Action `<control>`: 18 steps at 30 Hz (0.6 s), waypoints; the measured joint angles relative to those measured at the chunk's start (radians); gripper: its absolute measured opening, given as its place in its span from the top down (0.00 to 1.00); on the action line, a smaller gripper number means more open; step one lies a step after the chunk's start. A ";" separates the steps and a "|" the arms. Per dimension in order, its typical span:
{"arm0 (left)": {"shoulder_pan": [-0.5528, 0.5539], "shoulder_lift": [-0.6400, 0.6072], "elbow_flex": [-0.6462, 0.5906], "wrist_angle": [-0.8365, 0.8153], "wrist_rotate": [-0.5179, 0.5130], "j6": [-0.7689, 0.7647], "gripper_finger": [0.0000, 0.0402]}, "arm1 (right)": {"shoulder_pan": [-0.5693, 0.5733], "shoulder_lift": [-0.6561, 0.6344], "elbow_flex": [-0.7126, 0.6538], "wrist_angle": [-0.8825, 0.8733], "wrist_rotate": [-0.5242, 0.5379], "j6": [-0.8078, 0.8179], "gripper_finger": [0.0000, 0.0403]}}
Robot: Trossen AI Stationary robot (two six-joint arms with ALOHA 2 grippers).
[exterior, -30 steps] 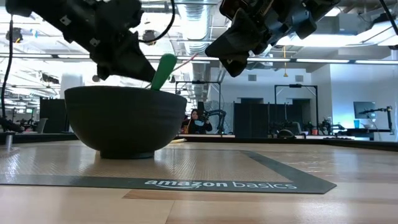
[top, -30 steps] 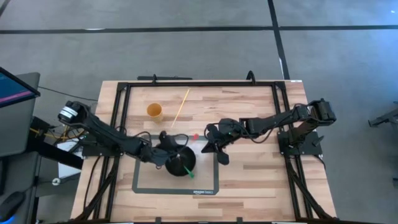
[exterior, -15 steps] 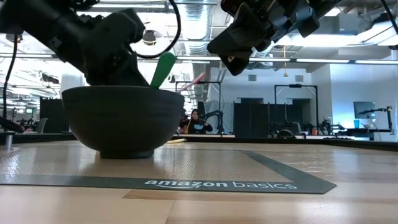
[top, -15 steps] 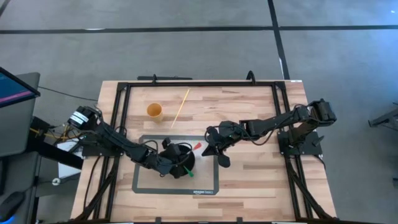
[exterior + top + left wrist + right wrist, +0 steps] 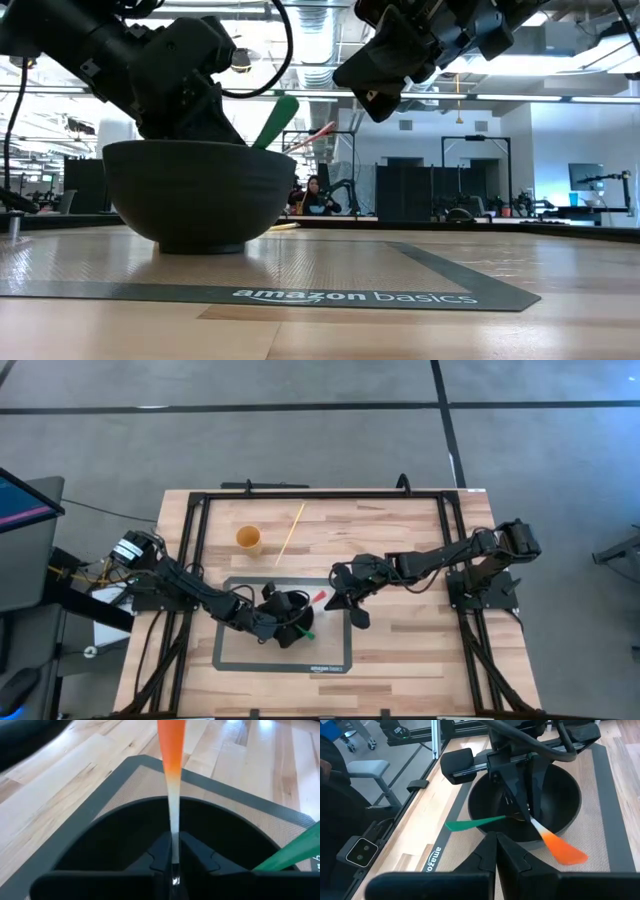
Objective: Pick & Place Utensil
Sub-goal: Put the orange fork into the black bowl, then put the yellow cup on the left side of the silicone mat
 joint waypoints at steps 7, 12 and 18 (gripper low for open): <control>0.000 -0.005 0.000 0.002 0.000 0.000 0.85 | 0.000 0.000 0.000 0.000 0.000 0.000 1.00; 0.000 -0.049 0.000 0.001 0.000 0.001 0.81 | 0.000 0.000 0.000 0.001 0.000 0.000 1.00; 0.002 -0.212 -0.001 -0.006 -0.014 0.169 0.80 | 0.000 0.000 0.000 0.001 0.001 0.000 1.00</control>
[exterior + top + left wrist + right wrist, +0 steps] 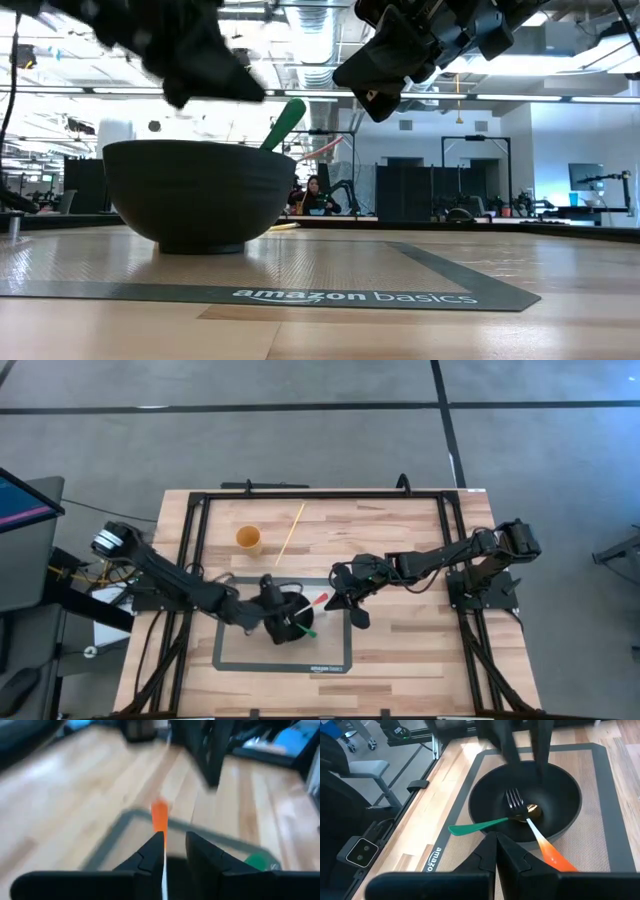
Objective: Pick & Place Utensil
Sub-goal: Put the yellow cup on the left side of the silicone mat
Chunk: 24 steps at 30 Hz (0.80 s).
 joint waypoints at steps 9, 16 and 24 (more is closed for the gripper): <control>0.103 -0.369 0.000 -0.218 -0.025 0.308 0.80 | -0.010 0.000 0.000 0.052 0.031 0.000 1.00; 0.362 -0.553 0.000 -0.662 0.193 0.217 0.80 | -0.014 0.000 0.000 0.148 0.131 -0.010 0.98; 0.704 -0.535 0.000 -0.861 0.388 0.317 0.80 | -0.022 0.000 0.000 0.165 0.173 -0.011 0.85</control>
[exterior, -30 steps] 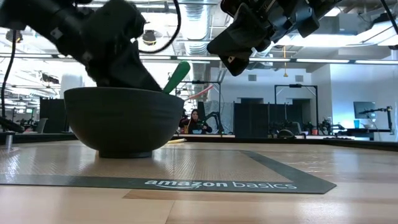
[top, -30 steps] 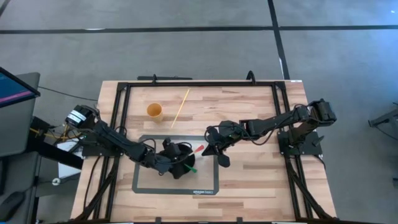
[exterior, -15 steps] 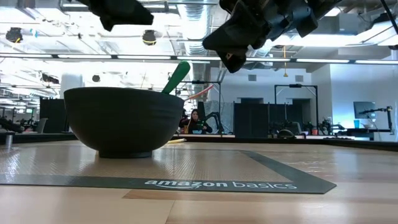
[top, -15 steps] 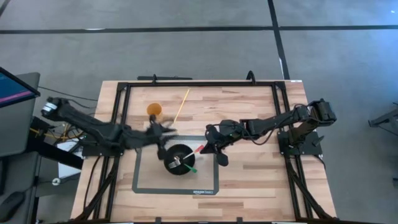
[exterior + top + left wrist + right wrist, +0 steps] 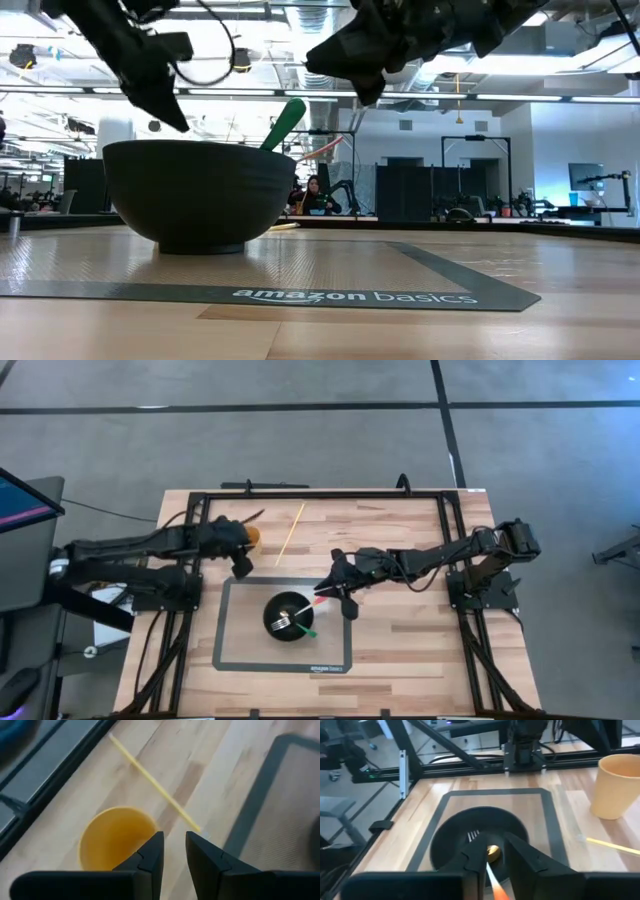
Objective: Pick & Place Utensil
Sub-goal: Put the yellow cup on the left side of the silicone mat
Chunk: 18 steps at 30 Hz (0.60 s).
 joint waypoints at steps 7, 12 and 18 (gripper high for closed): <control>0.156 0.090 0.000 -0.006 0.109 0.129 0.80 | -0.012 0.000 0.000 -0.008 0.036 0.000 0.79; 0.173 0.156 0.000 -0.003 0.110 0.150 0.78 | -0.013 0.000 0.000 -0.035 0.036 0.001 0.79; 0.173 0.211 0.000 0.001 0.108 0.151 0.74 | -0.011 0.000 0.000 -0.052 0.036 0.003 0.79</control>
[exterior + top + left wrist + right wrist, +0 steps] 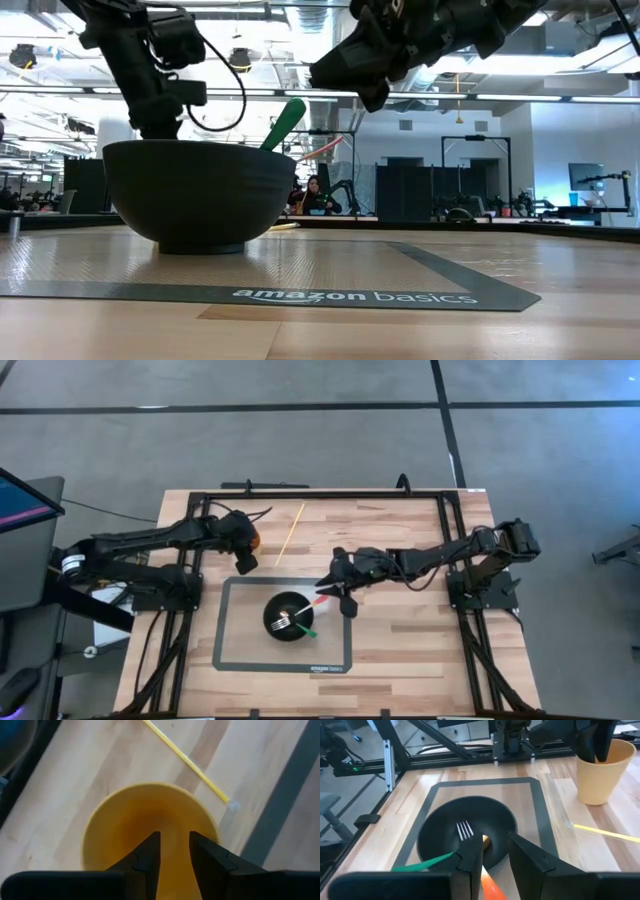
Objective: Pick & Place Utensil
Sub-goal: Put the yellow cup on the left side of the silicone mat
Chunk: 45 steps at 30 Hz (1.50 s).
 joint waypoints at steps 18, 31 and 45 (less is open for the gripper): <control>-0.007 -0.200 0.000 0.011 0.034 -0.082 0.74 | 0.000 0.000 0.000 -0.009 0.000 0.000 0.79; -0.007 -0.169 -0.140 0.131 0.036 -0.108 0.78 | 0.000 0.000 0.000 -0.016 -0.001 0.000 0.79; -0.098 -0.170 -0.116 0.141 0.031 -0.172 0.97 | 0.000 0.000 0.000 -0.016 -0.001 0.000 0.79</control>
